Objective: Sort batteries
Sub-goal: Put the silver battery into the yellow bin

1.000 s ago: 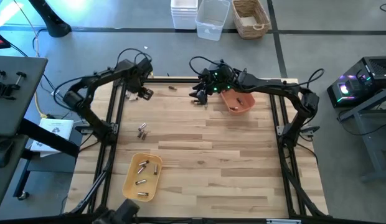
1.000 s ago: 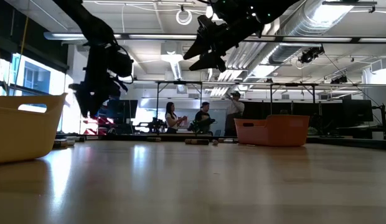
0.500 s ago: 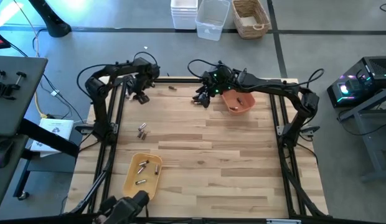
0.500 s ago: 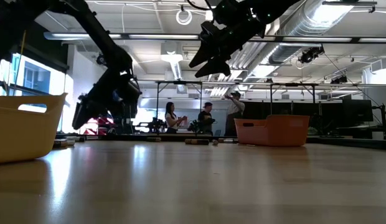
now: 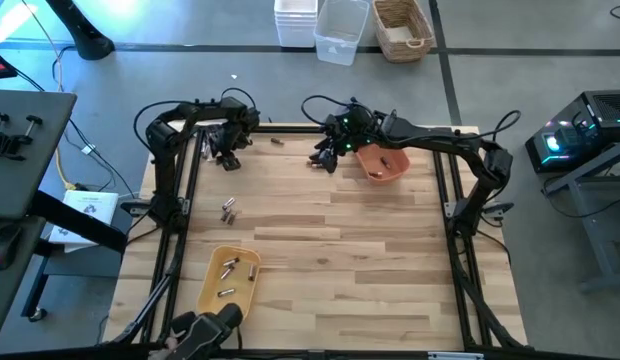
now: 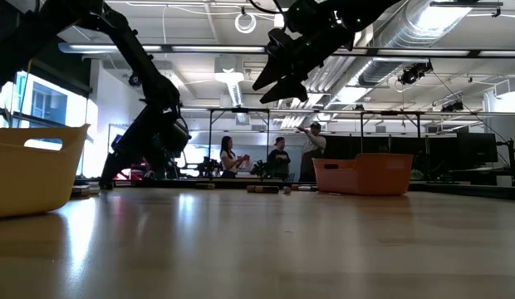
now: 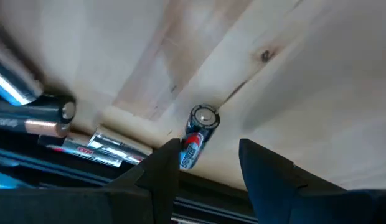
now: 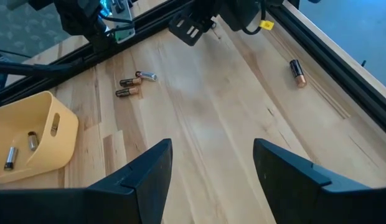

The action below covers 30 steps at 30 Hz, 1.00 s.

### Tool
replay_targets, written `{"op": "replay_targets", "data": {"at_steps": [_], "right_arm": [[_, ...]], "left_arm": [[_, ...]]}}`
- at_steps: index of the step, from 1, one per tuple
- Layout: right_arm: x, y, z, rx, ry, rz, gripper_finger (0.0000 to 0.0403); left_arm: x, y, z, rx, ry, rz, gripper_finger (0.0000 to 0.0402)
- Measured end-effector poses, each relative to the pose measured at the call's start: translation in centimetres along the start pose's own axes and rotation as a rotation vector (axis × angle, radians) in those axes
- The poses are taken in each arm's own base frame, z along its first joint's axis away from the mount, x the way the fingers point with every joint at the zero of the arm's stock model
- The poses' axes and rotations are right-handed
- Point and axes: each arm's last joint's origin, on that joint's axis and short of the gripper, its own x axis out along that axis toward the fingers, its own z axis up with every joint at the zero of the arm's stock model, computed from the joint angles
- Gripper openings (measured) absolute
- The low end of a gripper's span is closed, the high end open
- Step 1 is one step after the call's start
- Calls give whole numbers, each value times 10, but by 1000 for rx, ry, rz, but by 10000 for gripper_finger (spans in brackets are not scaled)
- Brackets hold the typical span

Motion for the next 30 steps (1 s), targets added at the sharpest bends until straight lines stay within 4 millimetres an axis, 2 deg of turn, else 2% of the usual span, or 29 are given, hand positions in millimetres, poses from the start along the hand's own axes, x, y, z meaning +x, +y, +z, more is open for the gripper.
{"op": "replay_targets", "data": {"at_steps": [6, 9, 12, 16, 17, 24, 30], "right_arm": [[0, 0, 0, 35, 1, 1, 218], [1, 2, 0, 47, 2, 5, 218], [2, 6, -1, 38, 6, 14, 218], [3, 11, -1, 27, 2, 25, 218], [3, 12, -1, 25, 0, 27, 218], [4, 13, -1, 22, -2, 29, 218], [4, 13, -1, 8, -3, 29, 218]], "left_arm": [[9, 5, 4, 59, -4, -56, 155], [9, 5, 5, 110, -5, -56, 139], [9, 5, 5, 111, 2, -39, 103], [7, 5, 4, 105, 9, -57, 29], [6, 5, 4, 100, 6, -65, 27], [-19, 13, 2, 70, -63, -76, 27], [-52, 19, -12, 16, -152, -67, 27]]}}
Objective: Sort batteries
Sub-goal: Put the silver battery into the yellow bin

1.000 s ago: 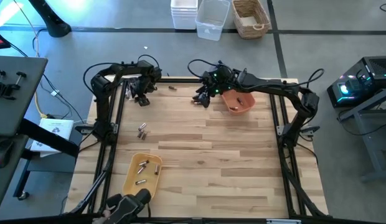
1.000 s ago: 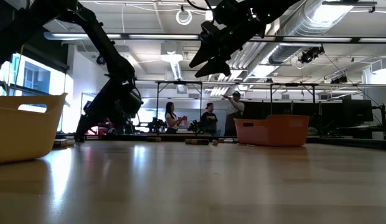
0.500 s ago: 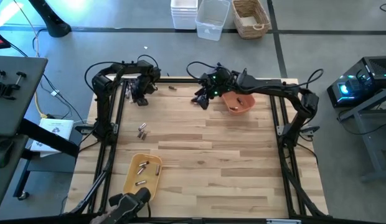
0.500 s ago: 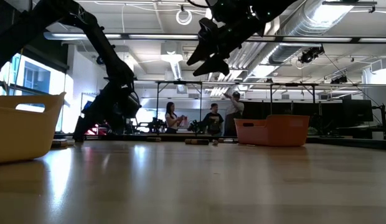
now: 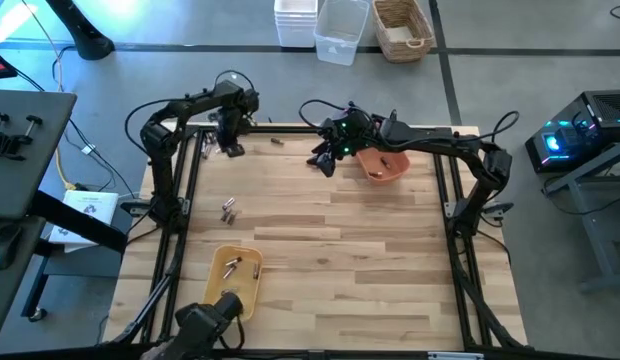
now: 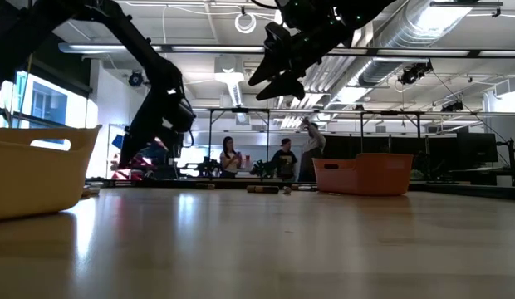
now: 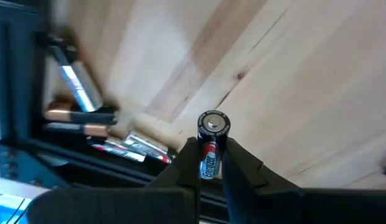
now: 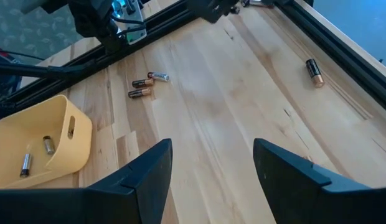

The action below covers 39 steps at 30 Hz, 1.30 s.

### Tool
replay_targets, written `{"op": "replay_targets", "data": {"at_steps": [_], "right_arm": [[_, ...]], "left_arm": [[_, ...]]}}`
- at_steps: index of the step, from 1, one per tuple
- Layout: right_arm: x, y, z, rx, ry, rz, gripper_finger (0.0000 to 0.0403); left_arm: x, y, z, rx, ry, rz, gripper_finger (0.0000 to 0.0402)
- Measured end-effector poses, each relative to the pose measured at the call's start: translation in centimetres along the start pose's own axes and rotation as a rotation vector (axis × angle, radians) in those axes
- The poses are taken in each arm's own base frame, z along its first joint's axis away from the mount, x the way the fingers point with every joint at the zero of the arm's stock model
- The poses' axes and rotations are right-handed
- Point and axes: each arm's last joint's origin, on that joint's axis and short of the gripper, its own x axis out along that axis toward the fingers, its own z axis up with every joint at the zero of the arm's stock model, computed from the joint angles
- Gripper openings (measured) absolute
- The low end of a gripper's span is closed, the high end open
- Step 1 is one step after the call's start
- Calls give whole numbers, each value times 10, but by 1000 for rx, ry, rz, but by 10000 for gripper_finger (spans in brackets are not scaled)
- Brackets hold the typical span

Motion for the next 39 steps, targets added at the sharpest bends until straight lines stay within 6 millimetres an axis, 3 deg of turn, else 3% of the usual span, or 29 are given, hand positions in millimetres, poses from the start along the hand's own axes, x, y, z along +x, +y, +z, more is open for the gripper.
{"op": "replay_targets", "data": {"at_steps": [6, 10, 15, 19, 24, 30, 34, 39], "right_arm": [[0, 0, 0, -12, 0, 0, 218], [0, 0, 0, -23, 0, 0, 218], [-1, -2, 0, -32, -2, -4, 218], [-3, -9, 2, -25, -8, -18, 218], [-7, -19, 5, -28, -29, -37, 218], [-9, -21, 6, -26, -26, 32, 218], [-9, -20, 6, -24, -24, 67, 218], [-6, -12, 5, 20, -16, 83, 218]], "left_arm": [[-37, -5, -14, -40, -134, 15, 27], [-67, -22, -29, -107, -318, -85, 27], [-105, -74, -60, -85, -526, -156, 27], [-116, -134, -97, -23, -600, -197, 27], [-103, -210, -150, -7, -662, -298, 27], [-72, -273, -199, -34, -605, -352, 27], [-44, -305, -210, 56, -554, -330, 27], [-3, -339, -206, 185, -550, -364, 27]]}}
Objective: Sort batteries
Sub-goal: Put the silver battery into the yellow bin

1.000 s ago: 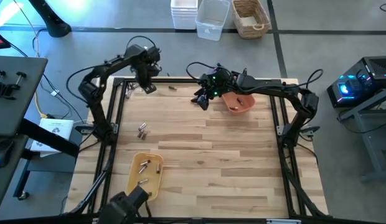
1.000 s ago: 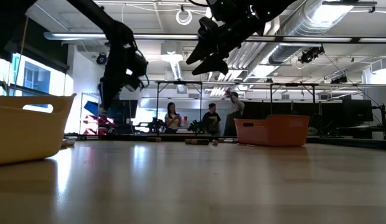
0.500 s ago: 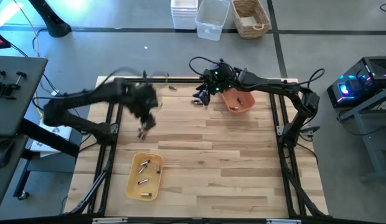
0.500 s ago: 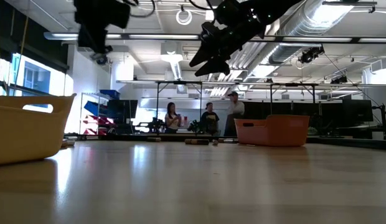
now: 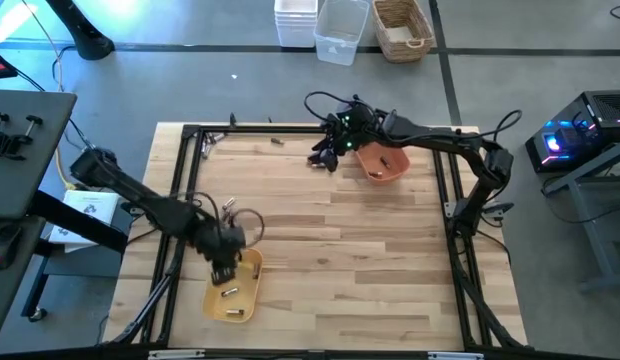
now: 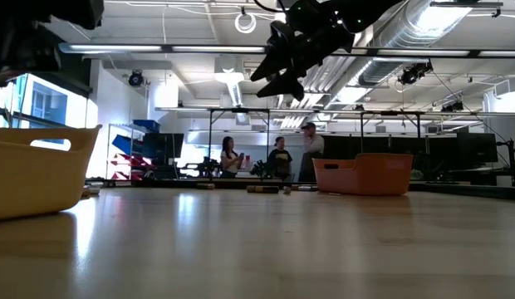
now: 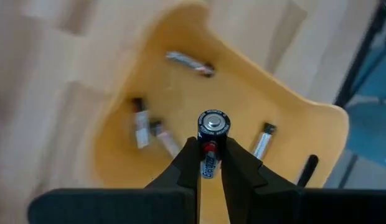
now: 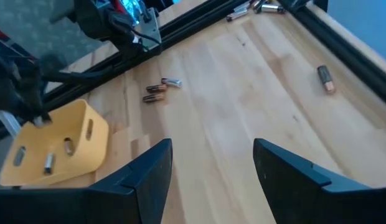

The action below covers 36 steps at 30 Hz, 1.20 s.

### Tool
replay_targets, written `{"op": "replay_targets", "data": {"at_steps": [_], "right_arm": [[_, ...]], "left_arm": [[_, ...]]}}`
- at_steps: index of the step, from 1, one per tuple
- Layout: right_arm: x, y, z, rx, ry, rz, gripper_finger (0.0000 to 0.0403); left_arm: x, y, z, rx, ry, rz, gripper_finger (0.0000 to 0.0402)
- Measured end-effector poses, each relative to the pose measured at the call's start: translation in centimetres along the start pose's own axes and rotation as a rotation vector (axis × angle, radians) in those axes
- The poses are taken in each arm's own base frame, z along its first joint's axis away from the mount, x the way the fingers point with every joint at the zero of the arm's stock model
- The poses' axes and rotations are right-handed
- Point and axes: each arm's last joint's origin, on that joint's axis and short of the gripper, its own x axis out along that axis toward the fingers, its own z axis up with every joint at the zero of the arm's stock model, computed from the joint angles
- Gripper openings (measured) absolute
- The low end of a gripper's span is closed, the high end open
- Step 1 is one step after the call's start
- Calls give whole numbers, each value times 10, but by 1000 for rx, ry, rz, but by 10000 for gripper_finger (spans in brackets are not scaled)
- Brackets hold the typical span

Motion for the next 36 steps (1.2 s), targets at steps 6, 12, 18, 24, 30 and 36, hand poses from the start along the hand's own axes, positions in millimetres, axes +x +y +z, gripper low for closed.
{"op": "replay_targets", "data": {"at_steps": [6, 12, 18, 24, 30, 36], "right_arm": [[5, 12, -3, 83, 11, 19, 218], [9, 25, -6, 153, 26, 38, 218], [7, 36, -5, 146, 22, 57, 218], [-12, 43, 3, 94, -28, 68, 218], [-27, 44, 8, 21, -67, 66, 218], [-30, 42, 6, -11, -48, 53, 218]], "left_arm": [[39, 7, -8, 22, 30, 13, 26], [51, 10, -8, 37, 40, 43, 113], [40, 9, -2, 87, 53, -11, 205], [-34, 11, 26, -10, -95, -53, 236], [-90, 47, 46, -138, -210, 216, 230], [-60, 106, 65, -282, 25, 460, 225]]}}
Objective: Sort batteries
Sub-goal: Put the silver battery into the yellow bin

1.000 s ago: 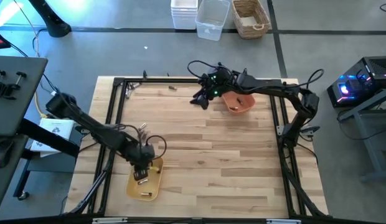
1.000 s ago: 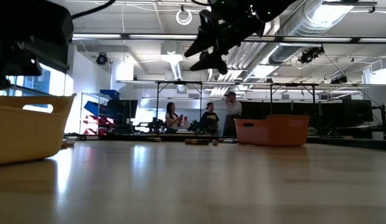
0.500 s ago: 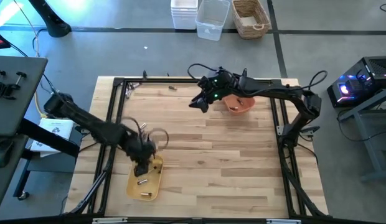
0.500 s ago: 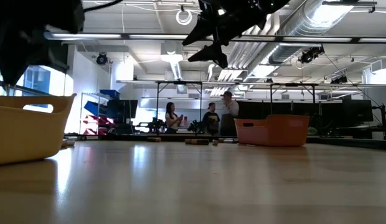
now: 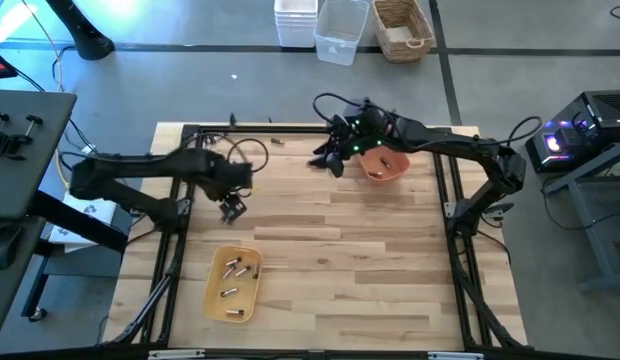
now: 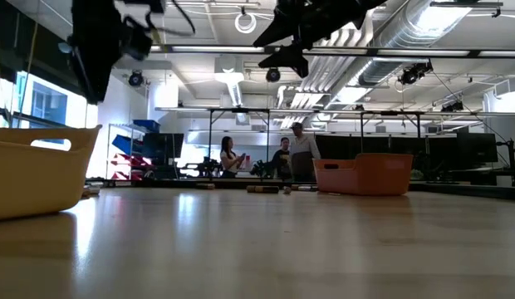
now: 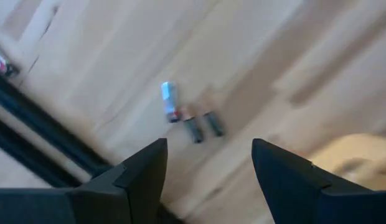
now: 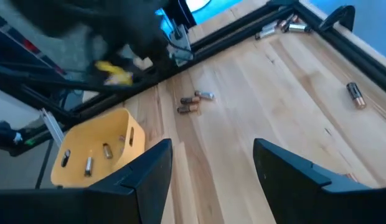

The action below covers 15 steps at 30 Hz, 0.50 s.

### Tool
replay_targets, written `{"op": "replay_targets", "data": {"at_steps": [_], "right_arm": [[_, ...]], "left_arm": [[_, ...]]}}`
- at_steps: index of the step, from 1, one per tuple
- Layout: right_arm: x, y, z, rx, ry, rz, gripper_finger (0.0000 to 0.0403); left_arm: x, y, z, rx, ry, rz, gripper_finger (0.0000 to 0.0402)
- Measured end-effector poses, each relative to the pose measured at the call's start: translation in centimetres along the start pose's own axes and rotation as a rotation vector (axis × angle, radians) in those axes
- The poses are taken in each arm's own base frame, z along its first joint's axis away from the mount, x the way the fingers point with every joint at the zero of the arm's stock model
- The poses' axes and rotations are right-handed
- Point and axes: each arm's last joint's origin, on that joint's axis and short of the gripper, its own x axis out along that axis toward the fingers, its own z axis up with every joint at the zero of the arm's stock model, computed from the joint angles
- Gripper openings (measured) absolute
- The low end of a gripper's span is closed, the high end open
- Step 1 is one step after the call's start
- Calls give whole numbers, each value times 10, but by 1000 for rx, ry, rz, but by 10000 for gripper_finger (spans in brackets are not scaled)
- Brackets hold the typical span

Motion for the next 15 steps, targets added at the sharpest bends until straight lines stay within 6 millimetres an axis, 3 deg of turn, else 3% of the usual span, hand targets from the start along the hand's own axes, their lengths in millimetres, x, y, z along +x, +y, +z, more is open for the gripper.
{"op": "replay_targets", "data": {"at_steps": [7, 11, 15], "right_arm": [[0, -1, -5, -20, 52, -11, 218], [0, -1, -7, -23, 67, -14, 218], [0, -2, -8, -42, 74, -15, 218]], "left_arm": [[68, 9, 27, -39, 197, 124, 222], [90, 8, 38, -67, 189, 113, 222], [107, 12, 36, -70, 224, 104, 222]]}}
